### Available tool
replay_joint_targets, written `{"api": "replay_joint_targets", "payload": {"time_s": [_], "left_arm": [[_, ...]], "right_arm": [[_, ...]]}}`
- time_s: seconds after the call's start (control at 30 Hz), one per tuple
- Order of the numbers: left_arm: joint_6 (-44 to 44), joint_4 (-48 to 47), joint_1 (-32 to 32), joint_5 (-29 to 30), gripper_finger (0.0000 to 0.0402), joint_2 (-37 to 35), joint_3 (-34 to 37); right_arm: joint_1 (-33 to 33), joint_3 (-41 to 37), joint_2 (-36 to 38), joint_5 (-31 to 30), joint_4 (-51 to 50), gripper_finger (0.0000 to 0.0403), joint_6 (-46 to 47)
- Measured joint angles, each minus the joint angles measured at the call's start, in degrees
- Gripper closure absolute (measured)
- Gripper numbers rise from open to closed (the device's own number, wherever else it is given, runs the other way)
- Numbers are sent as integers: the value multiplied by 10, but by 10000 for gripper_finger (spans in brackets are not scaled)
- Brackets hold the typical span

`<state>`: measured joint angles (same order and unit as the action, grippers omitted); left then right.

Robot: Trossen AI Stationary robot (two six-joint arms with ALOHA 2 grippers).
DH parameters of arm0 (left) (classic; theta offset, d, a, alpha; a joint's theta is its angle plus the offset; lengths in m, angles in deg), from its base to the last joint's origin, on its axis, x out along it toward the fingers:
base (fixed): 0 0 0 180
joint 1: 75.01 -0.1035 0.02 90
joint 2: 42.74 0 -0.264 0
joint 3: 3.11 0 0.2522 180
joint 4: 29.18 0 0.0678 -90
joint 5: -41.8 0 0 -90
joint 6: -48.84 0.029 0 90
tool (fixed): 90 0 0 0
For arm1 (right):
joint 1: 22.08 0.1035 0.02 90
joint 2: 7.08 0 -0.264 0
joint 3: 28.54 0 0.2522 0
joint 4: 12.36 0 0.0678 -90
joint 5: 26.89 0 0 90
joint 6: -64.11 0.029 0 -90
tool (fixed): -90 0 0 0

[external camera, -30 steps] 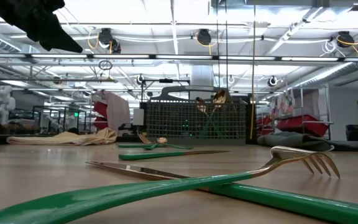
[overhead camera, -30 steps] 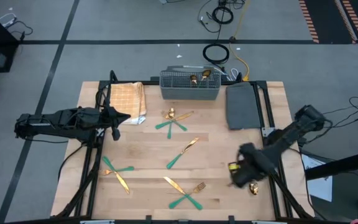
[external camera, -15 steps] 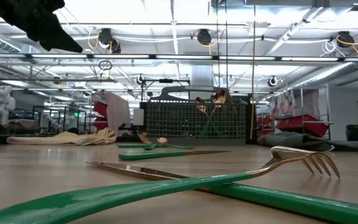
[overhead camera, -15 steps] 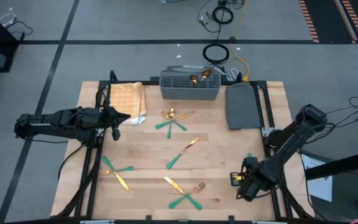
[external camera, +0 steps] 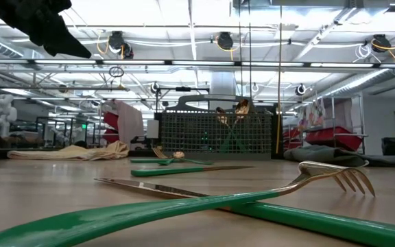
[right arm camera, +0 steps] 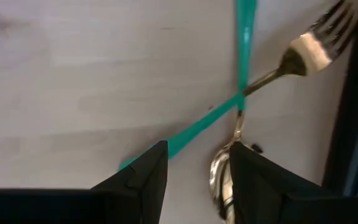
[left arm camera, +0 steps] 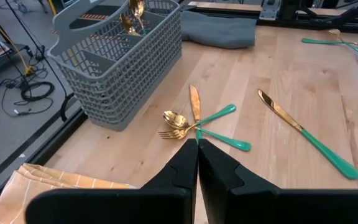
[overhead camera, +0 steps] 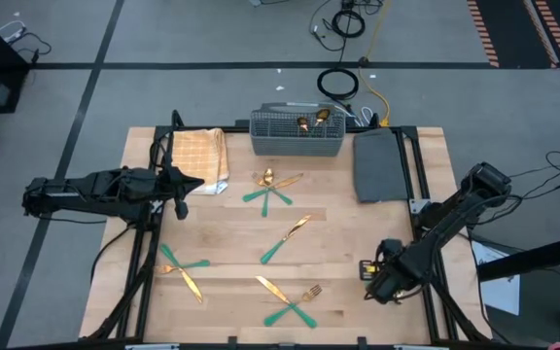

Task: Sort silverware
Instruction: Put the fork into the right section of the dish rack

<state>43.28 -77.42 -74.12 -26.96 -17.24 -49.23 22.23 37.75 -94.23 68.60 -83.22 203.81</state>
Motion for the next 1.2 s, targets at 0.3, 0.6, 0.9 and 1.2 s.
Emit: {"api": "replay_joint_targets", "payload": {"time_s": [0.3,0.6,0.9,1.2], "left_arm": [[0,0,0,0,381,0,0],[0,-1,0,0,381,0,0],[0,-1,0,0,381,0,0],[0,0,0,0,381,0,0]], "right_arm": [[-13,-29,0,24,-1,242,13],[-35,-58,0,34,51,243,13],[-34,-59,0,54,54,243,21],[-34,-59,-13,70,64,243,26]]}}
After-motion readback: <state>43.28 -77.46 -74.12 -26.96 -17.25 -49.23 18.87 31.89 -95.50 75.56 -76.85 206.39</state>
